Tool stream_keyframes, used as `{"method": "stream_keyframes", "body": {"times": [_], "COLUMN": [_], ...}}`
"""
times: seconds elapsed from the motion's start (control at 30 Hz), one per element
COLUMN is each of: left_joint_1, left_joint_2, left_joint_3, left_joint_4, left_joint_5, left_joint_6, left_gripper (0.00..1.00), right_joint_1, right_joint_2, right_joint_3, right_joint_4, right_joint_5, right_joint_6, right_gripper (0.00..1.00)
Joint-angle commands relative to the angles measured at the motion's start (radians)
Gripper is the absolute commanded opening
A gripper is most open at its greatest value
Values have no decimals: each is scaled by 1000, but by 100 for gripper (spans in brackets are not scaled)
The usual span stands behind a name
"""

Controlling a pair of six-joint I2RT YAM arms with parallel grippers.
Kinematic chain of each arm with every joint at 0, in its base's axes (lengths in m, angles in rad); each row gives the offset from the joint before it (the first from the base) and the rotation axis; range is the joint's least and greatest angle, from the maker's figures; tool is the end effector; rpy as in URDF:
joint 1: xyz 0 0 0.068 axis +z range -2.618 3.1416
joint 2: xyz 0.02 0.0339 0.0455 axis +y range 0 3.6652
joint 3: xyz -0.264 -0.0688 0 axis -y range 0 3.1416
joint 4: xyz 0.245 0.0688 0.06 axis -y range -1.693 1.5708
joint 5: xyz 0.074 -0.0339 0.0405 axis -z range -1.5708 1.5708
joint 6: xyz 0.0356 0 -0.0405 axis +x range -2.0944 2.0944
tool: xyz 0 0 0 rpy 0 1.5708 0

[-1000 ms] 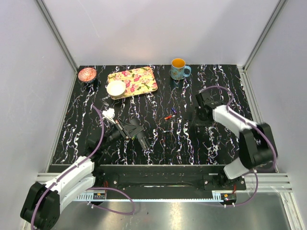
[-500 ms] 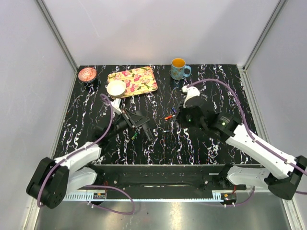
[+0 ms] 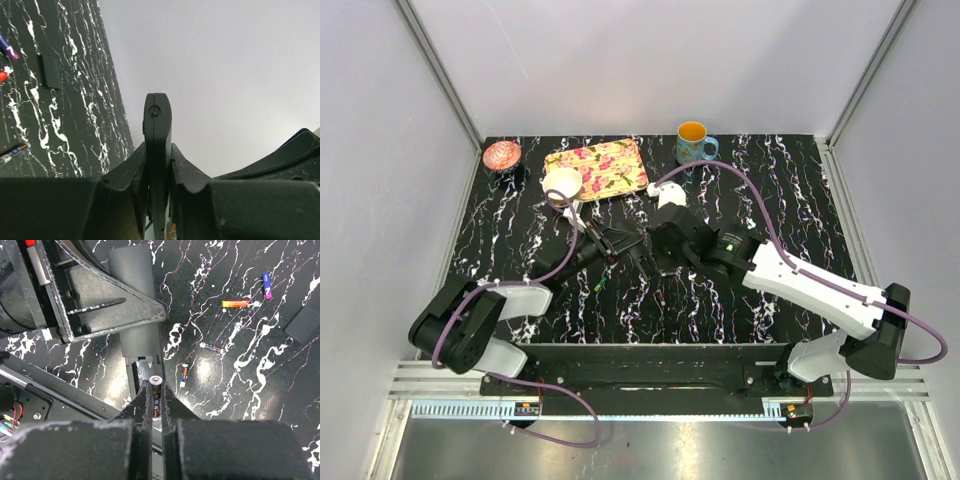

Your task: Load the batteries into the remote control

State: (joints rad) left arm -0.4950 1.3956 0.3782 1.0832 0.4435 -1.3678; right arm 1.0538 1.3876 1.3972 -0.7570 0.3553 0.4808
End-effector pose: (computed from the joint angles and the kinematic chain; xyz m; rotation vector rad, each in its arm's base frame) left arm 0.2213 -0.1368 0.2035 -0.3611 1.7803 -1.7512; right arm 0.1566 0.2504 0.3624 -0.4742 2.2437 0.3975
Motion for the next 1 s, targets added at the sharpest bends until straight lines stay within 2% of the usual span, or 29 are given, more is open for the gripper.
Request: {"method": "stream_keyframes", "body": {"times": [0.0,0.07,0.23,0.97], "left_joint_1": [-20,-33,-45,-82], "left_joint_2": [69,103,149,80], "left_joint_3": [10,-2,-2,-4], "left_joint_4": [319,391,457,439], "left_joint_5": [-28,-37,-48,-74], "left_joint_6": [-140,-158,-180,-117], "left_gripper": [0,0,0,0], "right_joint_1": [9,11,11,15], "right_joint_2": [28,40,59,91], "right_joint_3": [75,89,100,19], "right_joint_4": [4,-2,-11,2], "right_joint_5": [47,36,19,22], "right_joint_6": [19,16,13,31], "right_gripper": [0,0,0,0]}}
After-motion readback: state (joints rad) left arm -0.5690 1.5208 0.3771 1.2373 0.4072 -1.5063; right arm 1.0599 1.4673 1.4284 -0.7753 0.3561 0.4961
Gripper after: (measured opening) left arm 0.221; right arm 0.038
